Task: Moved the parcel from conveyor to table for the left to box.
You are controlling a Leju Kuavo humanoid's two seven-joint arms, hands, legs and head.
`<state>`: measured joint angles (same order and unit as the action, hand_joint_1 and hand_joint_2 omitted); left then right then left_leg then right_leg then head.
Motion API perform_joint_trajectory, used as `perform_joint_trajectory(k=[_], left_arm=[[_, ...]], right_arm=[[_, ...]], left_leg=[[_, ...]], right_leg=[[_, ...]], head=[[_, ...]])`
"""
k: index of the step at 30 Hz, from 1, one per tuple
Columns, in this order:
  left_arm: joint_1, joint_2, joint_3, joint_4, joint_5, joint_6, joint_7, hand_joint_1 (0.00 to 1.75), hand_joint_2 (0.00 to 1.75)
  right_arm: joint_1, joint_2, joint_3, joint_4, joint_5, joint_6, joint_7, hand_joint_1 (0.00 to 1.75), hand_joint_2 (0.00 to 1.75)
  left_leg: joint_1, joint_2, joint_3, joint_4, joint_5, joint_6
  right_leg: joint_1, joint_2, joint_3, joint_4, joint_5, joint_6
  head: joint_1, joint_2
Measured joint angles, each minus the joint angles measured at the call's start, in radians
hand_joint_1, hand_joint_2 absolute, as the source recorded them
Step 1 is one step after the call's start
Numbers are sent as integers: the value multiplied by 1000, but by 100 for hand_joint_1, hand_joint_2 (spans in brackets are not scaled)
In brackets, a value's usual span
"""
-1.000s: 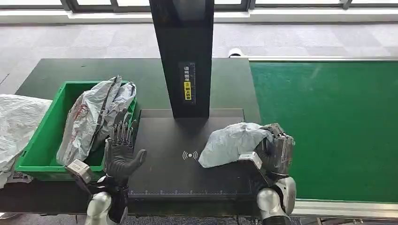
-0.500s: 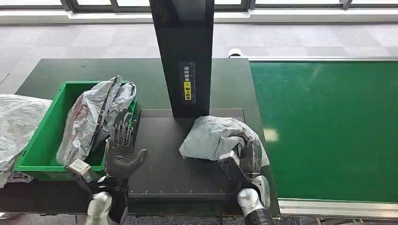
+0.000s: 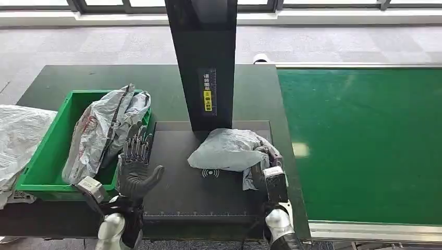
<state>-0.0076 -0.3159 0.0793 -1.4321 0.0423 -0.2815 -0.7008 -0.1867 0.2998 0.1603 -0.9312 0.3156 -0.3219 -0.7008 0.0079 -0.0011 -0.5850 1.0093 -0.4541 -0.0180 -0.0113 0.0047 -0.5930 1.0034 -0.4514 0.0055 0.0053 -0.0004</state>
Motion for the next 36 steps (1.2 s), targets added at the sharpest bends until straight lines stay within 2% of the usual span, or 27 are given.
perform_joint_trajectory(k=[1, 2, 3, 6, 9, 14, 36], left_arm=[[0, 0, 0, 1, 0, 0, 0, 0, 175], [0, 0, 0, 2, 0, 2, 0, 0, 175], [0, 0, 0, 2, 0, 2, 0, 0, 175], [-1, 0, -1, 2, 0, 2, 0, 0, 175], [-1, 0, -1, 2, 0, 8, 0, 0, 175], [-10, 0, -1, 10, 0, 8, 0, 0, 175], [-34, 0, -1, 21, -16, 31, 0, 0, 175]], right_arm=[[2, -6, 20, -16, -51, 25, 0, 129, 175], [2, -10, 37, -28, -84, 47, 0, 10, 175], [2, -14, 50, -38, -106, 66, 0, 0, 175], [1, -21, 79, -56, -163, 140, 0, 0, 175], [0, -22, 80, -58, -182, 162, -1, 0, 175], [-13, -26, 81, -56, -207, 156, -1, 0, 175], [-27, -34, 75, -14, -145, 102, 0, 0, 175]], left_leg=[[0, 0, 0, 0, 0, 0], [0, 1, 0, 0, 0, 0], [0, 1, 0, 0, 0, 0], [0, 1, 0, 0, 0, 0], [0, 1, 0, 0, 0, 0], [0, 1, 0, 0, 0, 0], [0, 1, 0, 0, 0, 0]], right_leg=[[0, 0, 0, 0, 0, 0], [0, 0, 0, 0, 0, 0], [0, 1, 0, 0, 0, 0], [0, 0, 0, 0, 0, 0], [0, 0, 0, 0, 0, 0], [0, 0, 0, 0, 0, 0], [0, 0, 0, 0, 1, 0]], head=[[0, 0], [0, 0], [0, 0], [0, 0], [0, 0], [0, 0], [0, 0]])
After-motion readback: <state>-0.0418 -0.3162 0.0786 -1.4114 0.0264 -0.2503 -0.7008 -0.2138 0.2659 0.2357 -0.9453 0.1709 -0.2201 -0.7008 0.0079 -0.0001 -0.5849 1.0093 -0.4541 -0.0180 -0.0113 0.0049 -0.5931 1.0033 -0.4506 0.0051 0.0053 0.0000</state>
